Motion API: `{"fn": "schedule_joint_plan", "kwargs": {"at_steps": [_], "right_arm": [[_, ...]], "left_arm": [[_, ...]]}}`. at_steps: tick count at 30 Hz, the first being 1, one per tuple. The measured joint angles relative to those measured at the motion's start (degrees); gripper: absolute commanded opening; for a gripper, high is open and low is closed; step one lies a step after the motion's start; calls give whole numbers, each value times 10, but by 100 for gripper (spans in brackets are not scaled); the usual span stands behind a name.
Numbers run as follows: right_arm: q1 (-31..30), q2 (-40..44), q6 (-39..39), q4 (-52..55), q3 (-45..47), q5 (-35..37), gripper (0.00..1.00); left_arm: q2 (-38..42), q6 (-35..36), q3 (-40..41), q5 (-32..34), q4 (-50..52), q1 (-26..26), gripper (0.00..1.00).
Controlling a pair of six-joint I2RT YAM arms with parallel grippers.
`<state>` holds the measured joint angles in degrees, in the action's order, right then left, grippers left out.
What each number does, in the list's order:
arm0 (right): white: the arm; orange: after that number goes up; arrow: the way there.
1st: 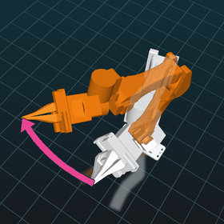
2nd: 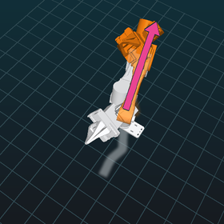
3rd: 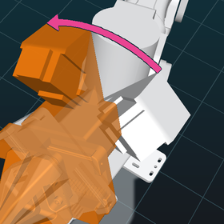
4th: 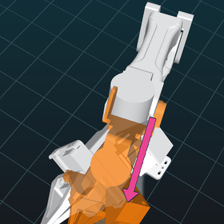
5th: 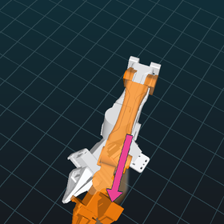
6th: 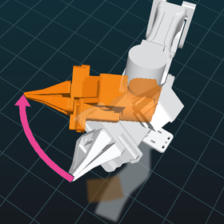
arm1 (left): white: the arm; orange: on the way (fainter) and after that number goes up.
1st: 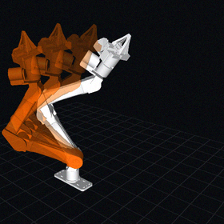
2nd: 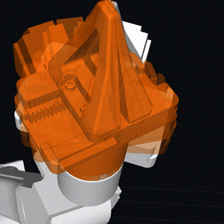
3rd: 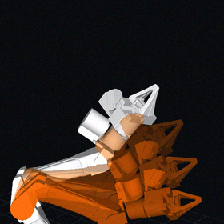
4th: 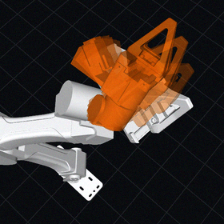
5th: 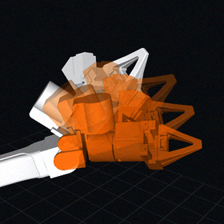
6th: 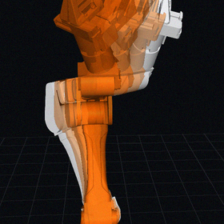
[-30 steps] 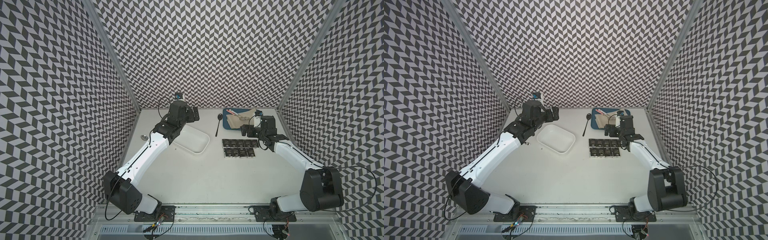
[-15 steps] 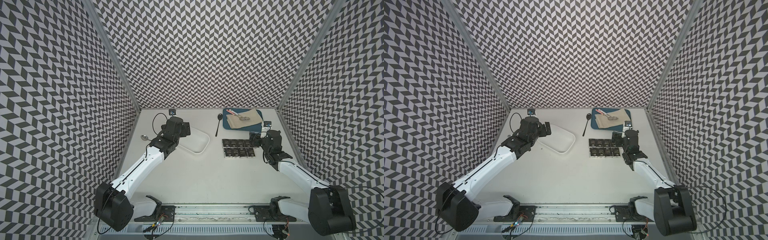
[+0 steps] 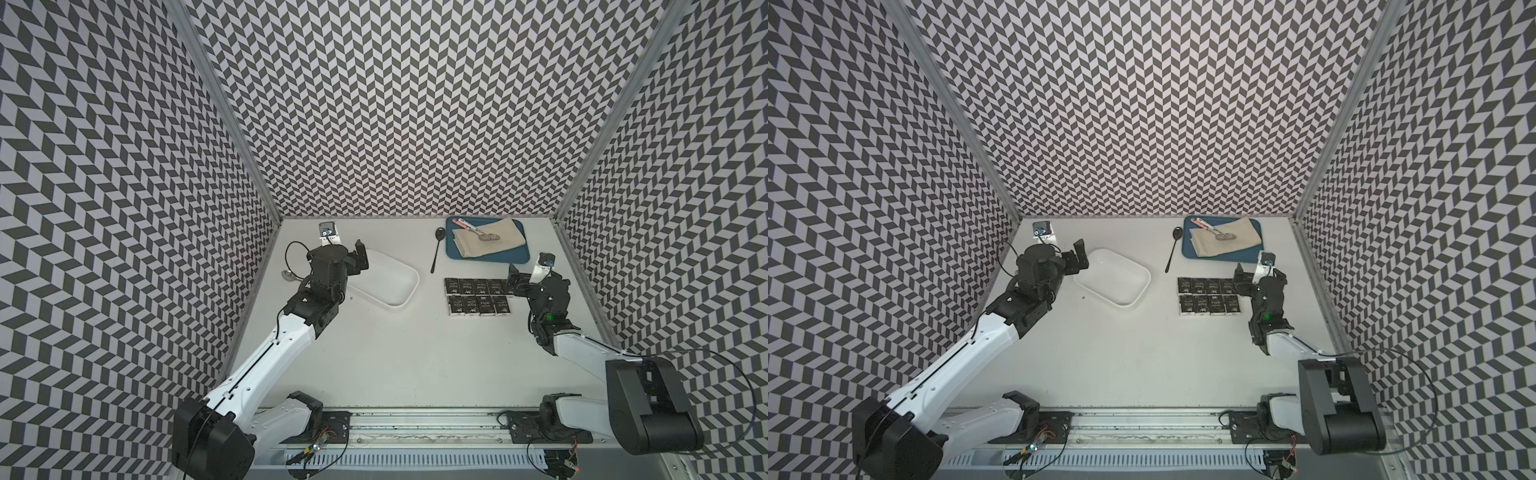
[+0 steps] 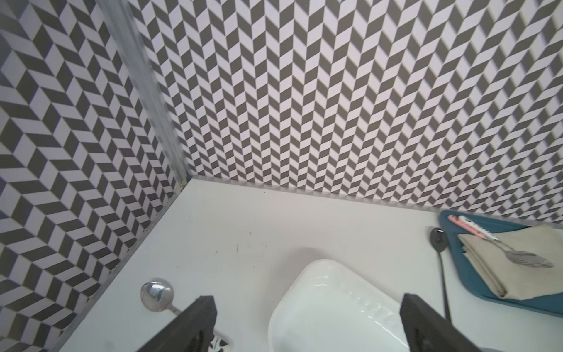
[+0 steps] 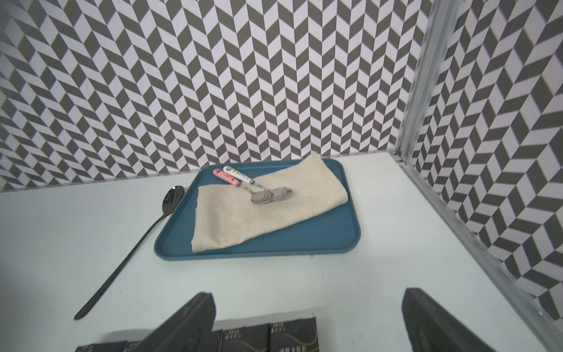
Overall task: Take the pocket tissues out of the storage box
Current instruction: Reset both arms
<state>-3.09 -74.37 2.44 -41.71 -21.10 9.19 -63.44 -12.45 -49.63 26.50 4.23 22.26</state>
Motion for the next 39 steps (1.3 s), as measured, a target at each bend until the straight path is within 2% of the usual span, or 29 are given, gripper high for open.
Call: {"fn": "schedule_joint_plan", "kwargs": {"at_steps": [6, 10, 15, 20, 25, 28, 39], "right_arm": [[3, -29, -1, -120, 70, 0, 99], [3, -55, -1, -203, 95, 1, 99], [3, -128, 2, -277, 99, 12, 99], [3, -140, 1, -295, 98, 17, 99], [3, -140, 1, -287, 81, 18, 99], [3, -140, 1, -288, 76, 18, 99], [3, -140, 1, -288, 76, 18, 99]], "left_arm": [[39, 38, 120, -18, -75, -53, 99], [43, 54, 129, -26, -107, -66, 99], [50, 75, 138, -39, -160, -90, 99], [38, 107, 197, -61, -256, -131, 99], [-4, 115, 323, -87, -395, -160, 99], [-27, 116, 368, -111, -458, -170, 99], [-92, 123, 412, -163, -658, -174, 99]]}}
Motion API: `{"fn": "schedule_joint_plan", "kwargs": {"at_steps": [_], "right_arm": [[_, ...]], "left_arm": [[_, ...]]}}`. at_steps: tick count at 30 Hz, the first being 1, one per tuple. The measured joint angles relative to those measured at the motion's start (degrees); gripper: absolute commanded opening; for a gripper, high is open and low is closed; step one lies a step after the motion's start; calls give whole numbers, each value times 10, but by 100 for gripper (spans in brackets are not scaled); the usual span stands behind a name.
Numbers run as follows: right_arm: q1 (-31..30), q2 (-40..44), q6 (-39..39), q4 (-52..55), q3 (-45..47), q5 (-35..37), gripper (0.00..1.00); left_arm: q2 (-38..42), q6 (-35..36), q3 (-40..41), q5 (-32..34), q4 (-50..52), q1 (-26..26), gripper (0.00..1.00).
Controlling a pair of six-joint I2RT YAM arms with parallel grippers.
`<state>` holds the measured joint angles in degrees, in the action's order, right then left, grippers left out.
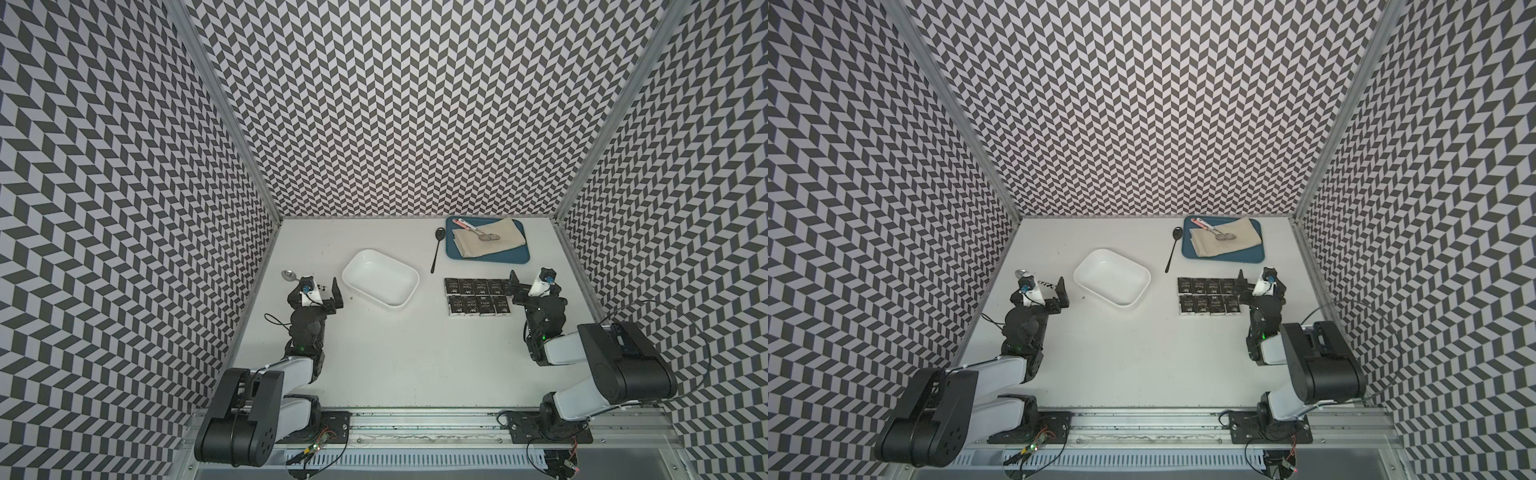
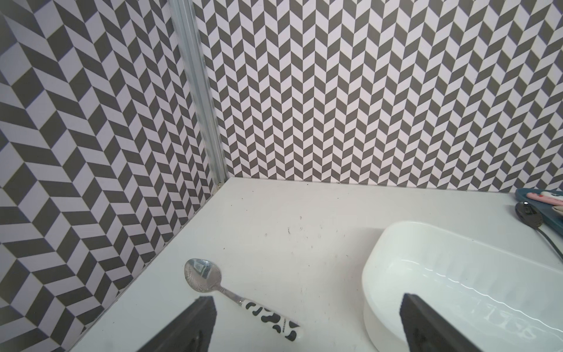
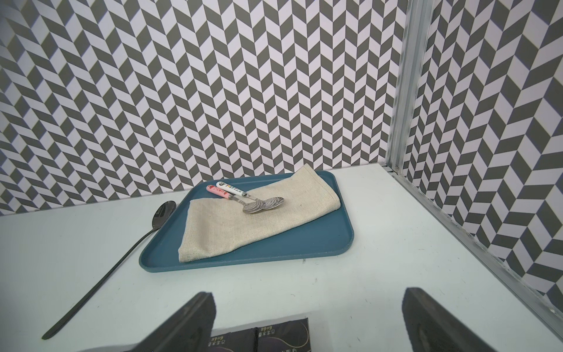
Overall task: Take the pocket tissues out of the storage box
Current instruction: Reset both arms
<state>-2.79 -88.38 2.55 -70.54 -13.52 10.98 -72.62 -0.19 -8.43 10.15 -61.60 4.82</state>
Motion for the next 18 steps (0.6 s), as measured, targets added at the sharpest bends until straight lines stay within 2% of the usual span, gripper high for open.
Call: {"fn": "schedule_joint_plan", "kwargs": {"at_steps": [10, 18], "right_arm": [[0, 0, 0, 0, 0, 0, 99], [0, 0, 0, 0, 0, 0, 99]], "left_arm": [[-158, 18, -5, -15, -134, 0, 99], [-159, 20, -38, -30, -123, -6, 99]]}}
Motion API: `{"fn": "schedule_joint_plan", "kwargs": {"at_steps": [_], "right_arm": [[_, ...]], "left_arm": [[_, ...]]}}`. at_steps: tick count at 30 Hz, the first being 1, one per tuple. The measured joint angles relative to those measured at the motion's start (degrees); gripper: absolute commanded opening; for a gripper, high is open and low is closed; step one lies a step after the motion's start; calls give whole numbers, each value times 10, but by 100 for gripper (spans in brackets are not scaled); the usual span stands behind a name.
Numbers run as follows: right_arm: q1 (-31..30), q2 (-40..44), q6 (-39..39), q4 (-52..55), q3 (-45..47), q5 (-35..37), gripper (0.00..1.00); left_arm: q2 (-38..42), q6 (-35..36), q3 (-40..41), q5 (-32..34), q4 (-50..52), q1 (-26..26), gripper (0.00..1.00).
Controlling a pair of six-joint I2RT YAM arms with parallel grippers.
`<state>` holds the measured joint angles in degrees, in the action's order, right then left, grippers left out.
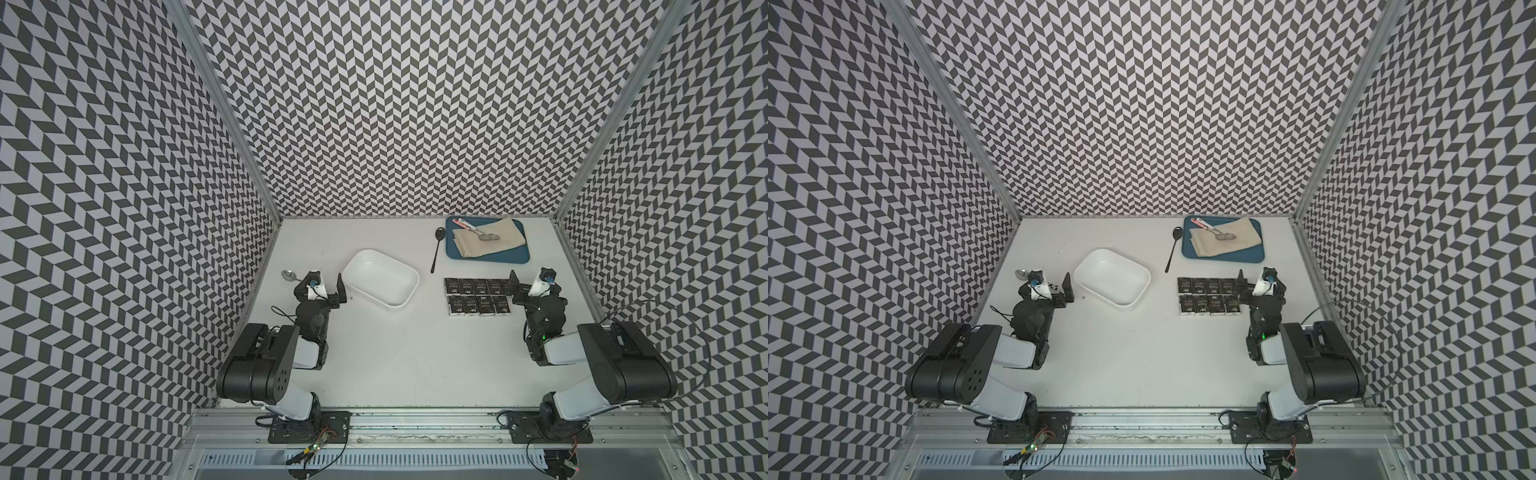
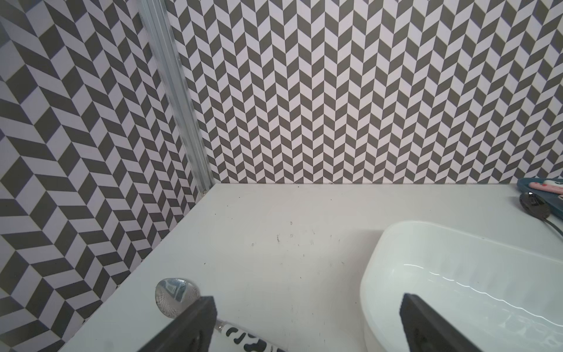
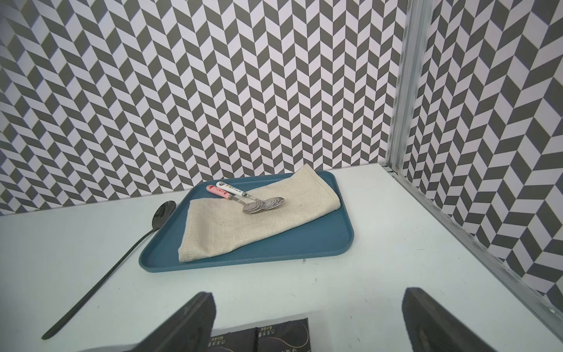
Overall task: Take the pocket tissues out of the storage box
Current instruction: Reset both arms
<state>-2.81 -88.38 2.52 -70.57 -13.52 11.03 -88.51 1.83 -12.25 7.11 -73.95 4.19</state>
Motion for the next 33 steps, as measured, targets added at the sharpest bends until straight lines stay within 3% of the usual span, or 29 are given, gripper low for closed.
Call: {"fn": "schedule_joint_plan", "kwargs": {"at_steps": [23, 33], "right_arm": [[0, 0, 0, 0, 0, 1, 99], [0, 0, 0, 0, 0, 1, 100]], "left_arm": [[0, -4, -26, -66, 46, -32, 99], [1, -31, -14, -32, 30, -35, 99]]}}
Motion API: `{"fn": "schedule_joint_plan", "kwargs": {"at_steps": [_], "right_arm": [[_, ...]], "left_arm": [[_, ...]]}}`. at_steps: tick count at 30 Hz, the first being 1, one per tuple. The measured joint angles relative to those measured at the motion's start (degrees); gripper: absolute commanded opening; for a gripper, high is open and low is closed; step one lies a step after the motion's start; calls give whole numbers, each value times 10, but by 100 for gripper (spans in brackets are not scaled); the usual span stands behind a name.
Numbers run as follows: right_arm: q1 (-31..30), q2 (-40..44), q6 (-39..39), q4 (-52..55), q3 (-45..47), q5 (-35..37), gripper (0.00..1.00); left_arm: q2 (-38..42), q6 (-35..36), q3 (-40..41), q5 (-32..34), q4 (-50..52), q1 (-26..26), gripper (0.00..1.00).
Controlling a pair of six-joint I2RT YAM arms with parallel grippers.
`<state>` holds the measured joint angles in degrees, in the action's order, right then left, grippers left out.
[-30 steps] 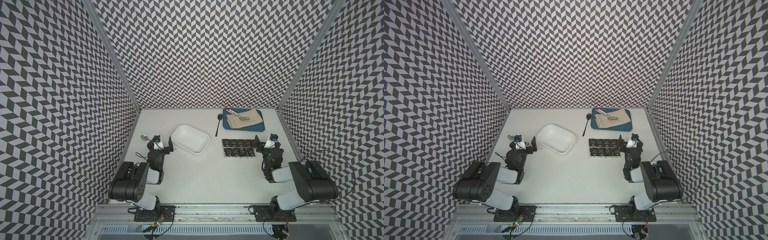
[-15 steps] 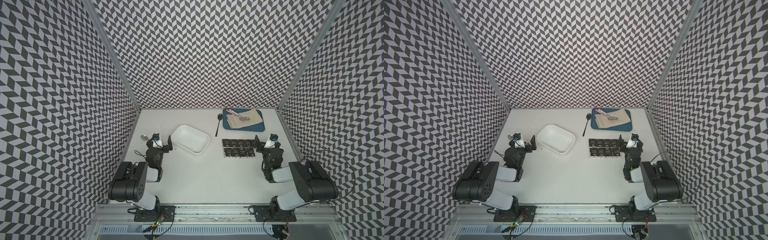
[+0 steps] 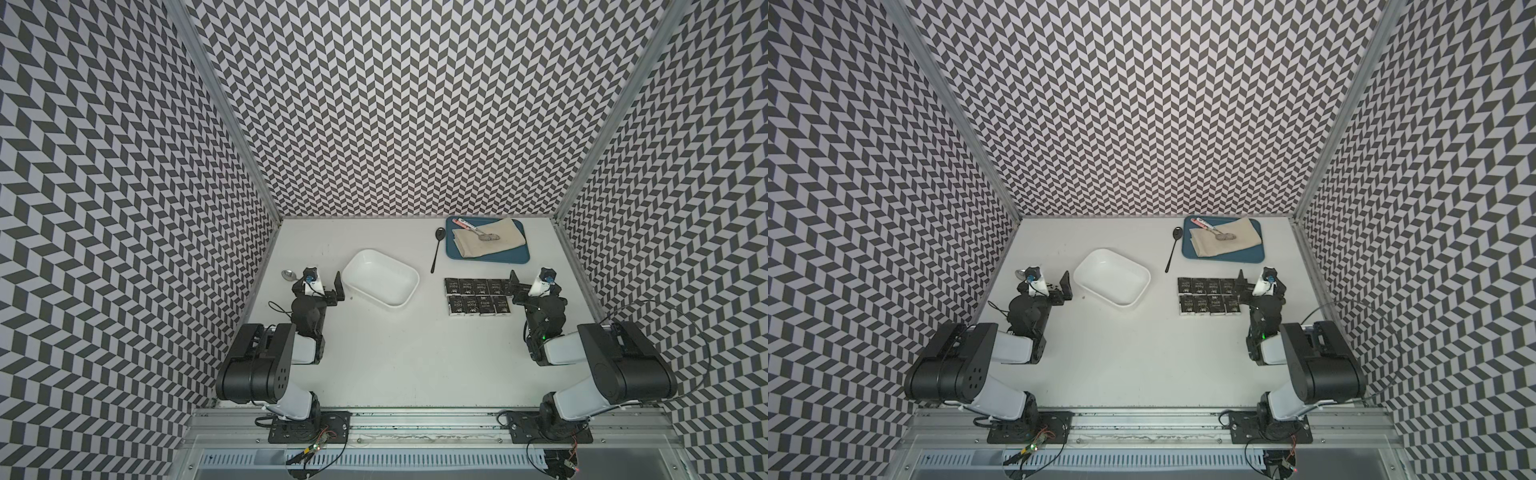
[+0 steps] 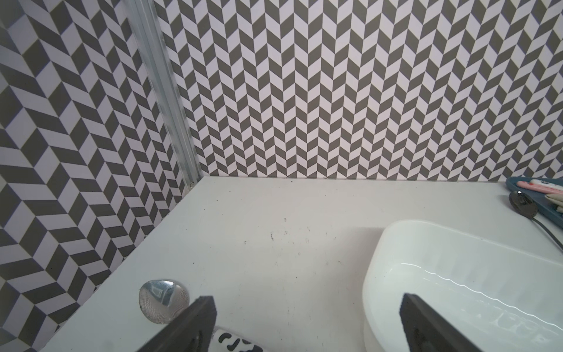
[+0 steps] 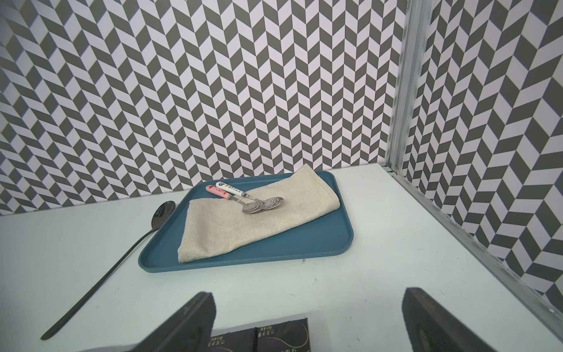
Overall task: Take the pocket tissues out of the storage box
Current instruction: Reset both arms
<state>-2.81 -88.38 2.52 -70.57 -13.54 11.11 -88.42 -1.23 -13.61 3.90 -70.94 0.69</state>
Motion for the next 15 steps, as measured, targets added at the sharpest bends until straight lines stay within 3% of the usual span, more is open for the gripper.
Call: {"fn": "schedule_joint_plan", "kwargs": {"at_steps": [8, 15], "right_arm": [[0, 0, 0, 0, 0, 0, 99], [0, 0, 0, 0, 0, 0, 99]], "left_arm": [[0, -11, 13, 9, -15, -4, 99], [-1, 5, -10, -32, 5, -4, 99]]}}
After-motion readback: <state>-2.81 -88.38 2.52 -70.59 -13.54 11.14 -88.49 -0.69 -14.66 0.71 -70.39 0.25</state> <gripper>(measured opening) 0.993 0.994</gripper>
